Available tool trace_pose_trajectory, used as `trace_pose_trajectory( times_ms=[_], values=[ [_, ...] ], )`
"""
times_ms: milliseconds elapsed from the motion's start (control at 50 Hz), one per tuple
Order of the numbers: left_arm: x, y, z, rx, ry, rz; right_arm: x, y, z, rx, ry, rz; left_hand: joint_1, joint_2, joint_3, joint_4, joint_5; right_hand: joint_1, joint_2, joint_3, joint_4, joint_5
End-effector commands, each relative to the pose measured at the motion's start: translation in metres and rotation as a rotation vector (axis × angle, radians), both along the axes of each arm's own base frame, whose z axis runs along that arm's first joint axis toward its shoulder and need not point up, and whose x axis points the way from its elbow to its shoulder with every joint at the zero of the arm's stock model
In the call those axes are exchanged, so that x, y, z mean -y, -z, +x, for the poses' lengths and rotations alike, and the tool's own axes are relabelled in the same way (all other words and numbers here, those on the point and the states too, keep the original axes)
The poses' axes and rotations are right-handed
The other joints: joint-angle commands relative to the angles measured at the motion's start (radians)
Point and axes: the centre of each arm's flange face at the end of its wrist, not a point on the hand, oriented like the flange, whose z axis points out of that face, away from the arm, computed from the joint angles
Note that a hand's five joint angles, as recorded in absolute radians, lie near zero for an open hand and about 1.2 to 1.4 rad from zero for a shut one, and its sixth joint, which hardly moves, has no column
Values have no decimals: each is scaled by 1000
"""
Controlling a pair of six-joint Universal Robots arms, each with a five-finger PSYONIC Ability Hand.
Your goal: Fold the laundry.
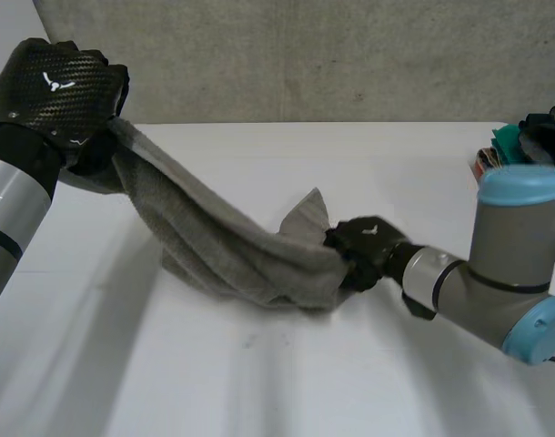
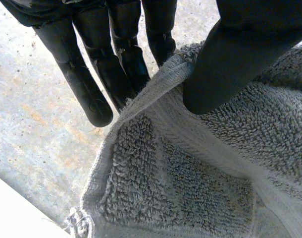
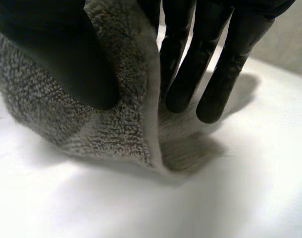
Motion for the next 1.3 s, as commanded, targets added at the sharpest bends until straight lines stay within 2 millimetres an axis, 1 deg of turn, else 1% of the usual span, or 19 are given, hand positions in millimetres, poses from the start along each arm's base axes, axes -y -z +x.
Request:
trace_pose_trajectory(
  times_ms=[20,120,260,320,380,460,520,600,680,720,760,780,860,920,960,1040,1120,1220,1300],
  values=[
    [-8,1,4,12,0,27,10,-85,-45,-150,96,-302,256,200,206,198,239,427,220,216,212,245],
    [-16,23,7,60,3,158,-11,-144,-74,-354,93,-512,256,200,206,198,239,427,220,216,212,245],
    [-14,64,2,126,14,334,-26,-159,-79,-444,166,-552,256,200,206,198,239,427,220,216,212,245],
    [-4,87,-2,156,15,418,-36,-149,-63,-506,123,-559,256,200,206,198,239,427,220,216,212,245],
    [9,105,-7,177,17,473,-37,-123,-41,-560,34,-525,256,200,206,198,239,427,220,216,212,245],
    [37,123,-17,187,10,500,-25,-87,-19,-604,-26,-460,256,200,206,198,239,427,220,216,212,245],
    [67,128,-27,177,6,461,1,-67,-9,-620,-4,-455,256,200,206,198,239,427,220,216,212,245],
    [111,111,-41,125,-14,306,39,-67,5,-590,93,-568,256,200,206,198,239,427,220,216,212,245],
    [154,68,-49,27,-60,46,76,-103,18,-470,235,-789,256,200,206,198,239,427,220,216,212,245],
    [170,35,-54,-25,-69,-132,92,-134,25,-349,327,-954,256,200,206,198,239,427,220,216,212,245],
    [175,11,-55,-61,-80,-253,100,-158,27,-266,389,-1071,256,200,206,198,239,427,220,216,212,245],
    [177,-10,-56,-96,-84,-361,105,-181,26,-178,446,-1187,256,200,206,198,239,427,220,216,212,245],
    [170,-56,-54,-188,-94,-562,100,-227,27,-19,514,-1402,256,200,206,198,239,427,220,216,212,245],
    [154,-74,-54,-220,-88,-613,93,-232,30,-1,491,-1425,256,200,206,198,239,427,220,216,212,245],
    [150,-72,-52,-216,-85,-593,88,-231,30,-6,472,-1418,256,200,206,198,239,427,220,216,212,245],
    [140,-38,-50,-182,-66,-468,73,-214,25,-56,427,-1347,256,200,206,198,239,427,220,216,212,245],
    [124,-2,-43,-146,-61,-344,56,-180,14,-144,374,-1226,256,200,206,198,239,427,220,216,212,245],
    [102,61,-33,-68,-63,-162,29,-101,-3,-330,250,-929,256,200,206,198,239,427,220,216,212,245],
    [85,106,-29,-11,-55,-29,6,-58,-13,-395,175,-743,256,200,206,198,239,427,220,216,212,245]
  ],
)
